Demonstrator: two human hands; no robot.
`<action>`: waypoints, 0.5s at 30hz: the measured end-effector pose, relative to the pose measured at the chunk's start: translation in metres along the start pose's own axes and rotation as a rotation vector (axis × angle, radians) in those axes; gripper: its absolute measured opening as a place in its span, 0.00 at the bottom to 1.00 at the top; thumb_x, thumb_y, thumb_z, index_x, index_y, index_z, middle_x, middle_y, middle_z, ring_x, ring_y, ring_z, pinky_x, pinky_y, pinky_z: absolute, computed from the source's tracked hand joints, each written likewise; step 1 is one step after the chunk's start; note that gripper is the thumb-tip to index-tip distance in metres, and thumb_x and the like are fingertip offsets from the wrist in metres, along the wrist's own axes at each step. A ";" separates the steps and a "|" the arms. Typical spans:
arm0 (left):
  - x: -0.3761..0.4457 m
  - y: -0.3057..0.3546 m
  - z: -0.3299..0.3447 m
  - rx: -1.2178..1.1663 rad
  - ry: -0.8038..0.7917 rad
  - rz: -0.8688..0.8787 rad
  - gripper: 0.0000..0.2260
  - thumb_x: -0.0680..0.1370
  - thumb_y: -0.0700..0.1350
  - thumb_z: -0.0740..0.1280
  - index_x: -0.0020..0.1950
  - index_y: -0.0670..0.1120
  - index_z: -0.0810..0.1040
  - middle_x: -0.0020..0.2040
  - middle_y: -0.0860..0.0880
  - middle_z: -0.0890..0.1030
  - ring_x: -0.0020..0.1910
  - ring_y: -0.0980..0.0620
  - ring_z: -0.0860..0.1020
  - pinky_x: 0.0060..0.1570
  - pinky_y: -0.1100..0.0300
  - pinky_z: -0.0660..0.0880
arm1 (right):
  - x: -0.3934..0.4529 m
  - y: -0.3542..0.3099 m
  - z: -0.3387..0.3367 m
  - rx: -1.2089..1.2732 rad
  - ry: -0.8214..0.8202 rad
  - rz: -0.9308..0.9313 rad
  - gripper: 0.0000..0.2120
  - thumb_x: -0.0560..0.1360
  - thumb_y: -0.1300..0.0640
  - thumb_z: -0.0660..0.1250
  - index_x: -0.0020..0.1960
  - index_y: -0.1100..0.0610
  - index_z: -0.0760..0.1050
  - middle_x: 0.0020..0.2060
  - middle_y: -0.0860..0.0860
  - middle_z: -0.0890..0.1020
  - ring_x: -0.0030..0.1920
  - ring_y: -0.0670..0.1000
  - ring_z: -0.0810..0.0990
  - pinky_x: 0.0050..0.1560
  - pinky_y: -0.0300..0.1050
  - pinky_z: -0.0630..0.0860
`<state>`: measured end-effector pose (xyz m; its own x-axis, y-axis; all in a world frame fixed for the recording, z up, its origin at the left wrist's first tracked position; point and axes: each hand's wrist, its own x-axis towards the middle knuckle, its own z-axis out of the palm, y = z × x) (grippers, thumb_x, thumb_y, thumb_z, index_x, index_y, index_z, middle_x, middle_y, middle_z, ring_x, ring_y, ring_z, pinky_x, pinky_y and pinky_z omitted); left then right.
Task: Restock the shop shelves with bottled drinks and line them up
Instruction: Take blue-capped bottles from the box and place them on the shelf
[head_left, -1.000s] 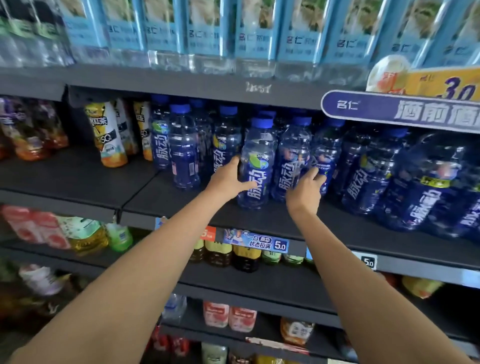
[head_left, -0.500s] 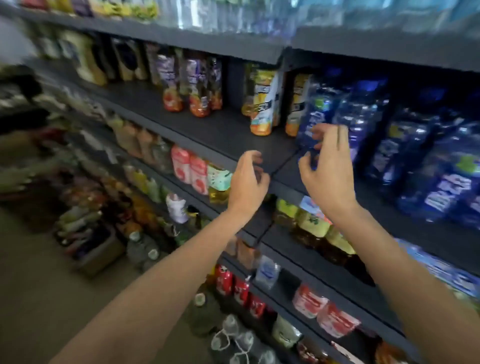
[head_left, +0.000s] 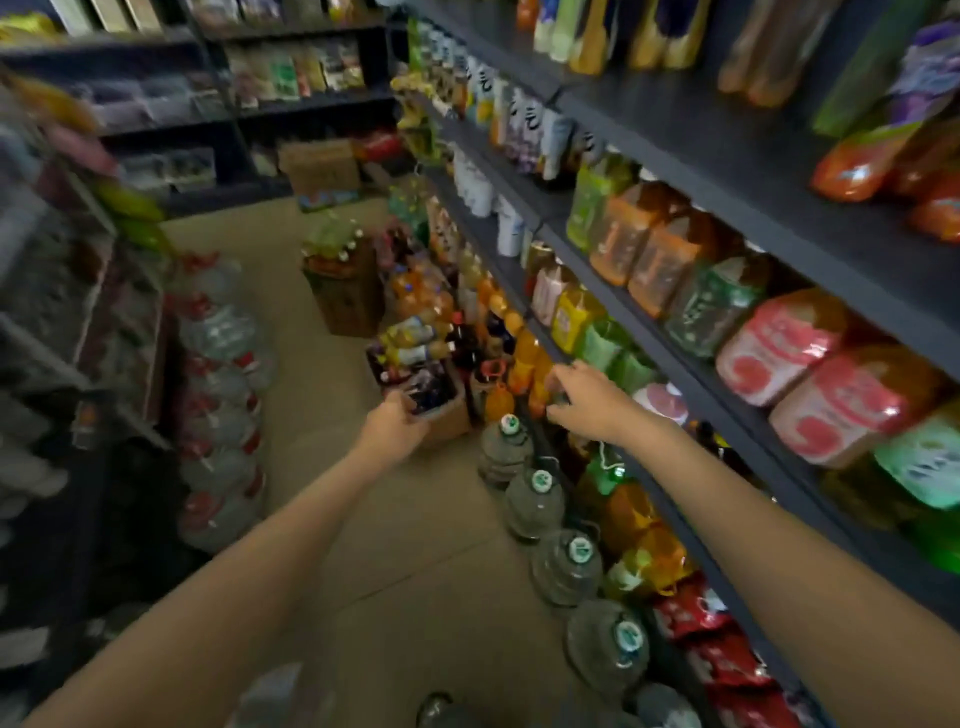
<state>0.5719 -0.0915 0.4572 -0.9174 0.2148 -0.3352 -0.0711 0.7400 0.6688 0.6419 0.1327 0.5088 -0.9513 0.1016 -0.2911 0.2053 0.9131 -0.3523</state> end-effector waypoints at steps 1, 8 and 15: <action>0.018 -0.010 -0.014 -0.006 0.006 -0.022 0.15 0.76 0.41 0.66 0.60 0.38 0.70 0.57 0.38 0.78 0.56 0.40 0.77 0.54 0.53 0.73 | 0.025 -0.006 0.004 0.006 -0.049 0.006 0.16 0.77 0.54 0.63 0.62 0.59 0.68 0.59 0.56 0.69 0.61 0.58 0.69 0.52 0.45 0.68; 0.166 -0.064 -0.064 0.053 -0.010 -0.080 0.12 0.75 0.37 0.64 0.59 0.38 0.71 0.52 0.40 0.81 0.53 0.42 0.79 0.52 0.54 0.73 | 0.219 -0.022 0.052 0.059 -0.234 0.042 0.16 0.77 0.56 0.64 0.61 0.62 0.70 0.58 0.57 0.73 0.58 0.57 0.73 0.49 0.45 0.69; 0.362 -0.120 -0.066 0.111 -0.015 -0.225 0.13 0.76 0.39 0.64 0.59 0.39 0.73 0.53 0.43 0.80 0.54 0.44 0.78 0.52 0.57 0.71 | 0.432 -0.009 0.135 0.189 -0.343 0.179 0.07 0.74 0.58 0.65 0.50 0.56 0.69 0.55 0.59 0.75 0.56 0.57 0.75 0.46 0.42 0.67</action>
<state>0.2223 -0.1444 0.2998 -0.8774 0.0449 -0.4776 -0.2289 0.8358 0.4990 0.2599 0.1150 0.2664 -0.7715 0.0855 -0.6304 0.4291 0.8016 -0.4163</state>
